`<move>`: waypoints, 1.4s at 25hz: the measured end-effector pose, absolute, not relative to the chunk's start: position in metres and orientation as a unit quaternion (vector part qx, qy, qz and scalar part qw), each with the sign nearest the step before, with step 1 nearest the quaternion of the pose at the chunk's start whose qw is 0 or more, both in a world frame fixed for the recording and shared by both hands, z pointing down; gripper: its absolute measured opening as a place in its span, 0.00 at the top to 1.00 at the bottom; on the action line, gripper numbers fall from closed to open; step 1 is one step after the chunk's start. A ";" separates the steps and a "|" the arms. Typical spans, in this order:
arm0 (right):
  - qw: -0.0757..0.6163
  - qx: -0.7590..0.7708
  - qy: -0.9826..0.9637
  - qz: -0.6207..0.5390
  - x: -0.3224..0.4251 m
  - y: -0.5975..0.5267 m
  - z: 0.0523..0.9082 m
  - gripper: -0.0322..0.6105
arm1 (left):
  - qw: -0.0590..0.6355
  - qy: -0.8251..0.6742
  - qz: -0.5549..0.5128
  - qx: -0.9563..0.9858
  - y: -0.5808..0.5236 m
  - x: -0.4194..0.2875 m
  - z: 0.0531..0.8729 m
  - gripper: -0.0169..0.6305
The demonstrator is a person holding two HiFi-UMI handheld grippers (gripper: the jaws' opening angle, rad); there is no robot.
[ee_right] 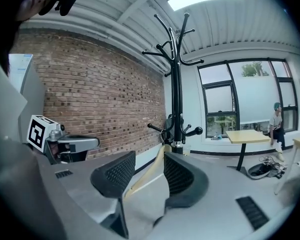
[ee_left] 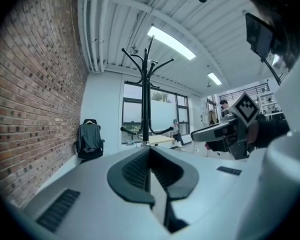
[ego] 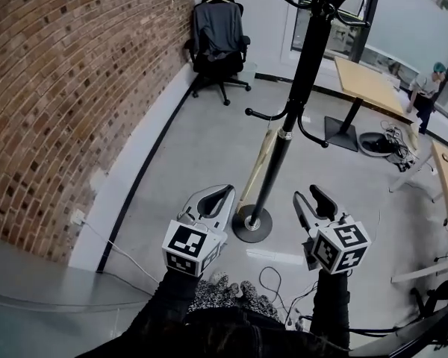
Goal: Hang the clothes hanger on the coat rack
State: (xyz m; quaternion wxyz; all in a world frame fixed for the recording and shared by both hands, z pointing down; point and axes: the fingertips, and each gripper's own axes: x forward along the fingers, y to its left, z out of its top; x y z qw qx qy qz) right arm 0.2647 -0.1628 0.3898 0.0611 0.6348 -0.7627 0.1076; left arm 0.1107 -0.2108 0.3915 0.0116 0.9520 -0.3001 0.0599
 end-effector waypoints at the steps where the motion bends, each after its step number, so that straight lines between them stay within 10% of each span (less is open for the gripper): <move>1: 0.061 0.633 -0.764 0.109 0.263 -0.156 0.391 0.66 | 0.013 -0.302 0.062 0.951 -0.202 0.108 0.393 0.96; 13: 0.057 0.655 -0.745 0.115 0.246 -0.107 0.406 0.92 | 0.007 -0.313 0.072 0.947 -0.146 0.071 0.395 0.96; 35: 0.047 0.717 -0.690 0.087 0.164 -0.032 0.393 0.93 | 0.010 -0.261 0.046 0.964 -0.083 -0.001 0.392 0.96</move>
